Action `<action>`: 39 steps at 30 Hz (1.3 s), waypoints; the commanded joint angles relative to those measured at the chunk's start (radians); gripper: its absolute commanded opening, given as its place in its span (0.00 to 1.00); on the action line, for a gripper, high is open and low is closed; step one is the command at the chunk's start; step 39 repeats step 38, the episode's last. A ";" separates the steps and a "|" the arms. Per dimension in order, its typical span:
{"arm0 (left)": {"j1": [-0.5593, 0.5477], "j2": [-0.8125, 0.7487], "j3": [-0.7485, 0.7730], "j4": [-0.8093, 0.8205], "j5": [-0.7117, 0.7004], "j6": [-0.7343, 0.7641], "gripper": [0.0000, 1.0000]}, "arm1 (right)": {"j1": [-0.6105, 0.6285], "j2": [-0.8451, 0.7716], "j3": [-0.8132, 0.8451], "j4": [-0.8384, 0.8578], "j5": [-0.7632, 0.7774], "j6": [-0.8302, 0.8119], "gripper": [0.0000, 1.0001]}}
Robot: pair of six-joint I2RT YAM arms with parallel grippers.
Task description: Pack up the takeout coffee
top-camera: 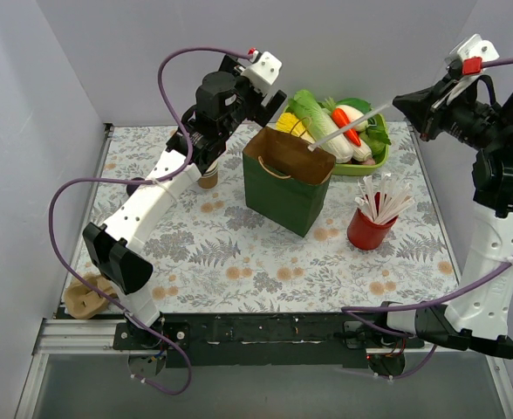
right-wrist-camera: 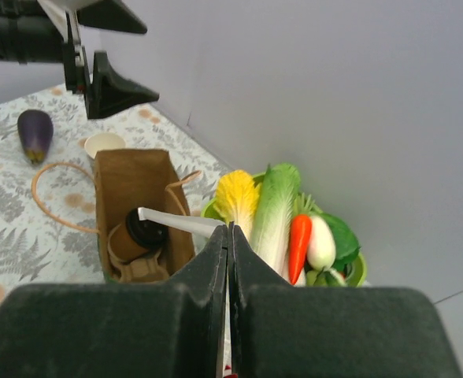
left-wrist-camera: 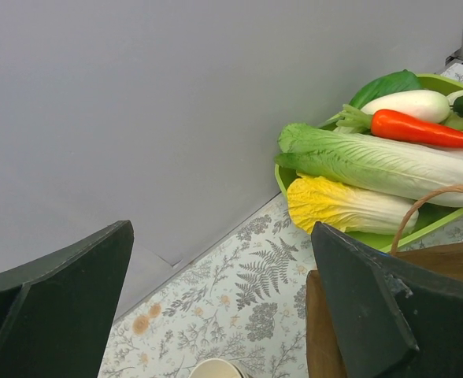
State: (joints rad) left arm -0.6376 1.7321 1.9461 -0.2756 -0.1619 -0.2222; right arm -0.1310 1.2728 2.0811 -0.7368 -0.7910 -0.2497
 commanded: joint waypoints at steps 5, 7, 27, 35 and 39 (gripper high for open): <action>0.006 -0.023 0.007 0.019 -0.028 0.014 0.98 | -0.001 0.023 -0.121 -0.107 -0.047 -0.083 0.01; 0.009 -0.031 -0.010 0.021 -0.030 0.014 0.98 | 0.019 0.046 -0.122 -0.118 -0.034 -0.089 0.01; 0.082 -0.088 -0.072 0.046 -0.093 -0.037 0.98 | 0.176 0.197 0.022 -0.052 0.606 0.223 0.87; 0.252 -0.155 -0.079 -0.030 -0.056 -0.210 0.98 | 0.176 0.174 0.014 0.043 0.886 0.208 0.93; 0.325 -0.212 -0.153 -0.040 -0.016 -0.229 0.98 | 0.176 0.183 0.011 0.056 0.981 0.225 0.97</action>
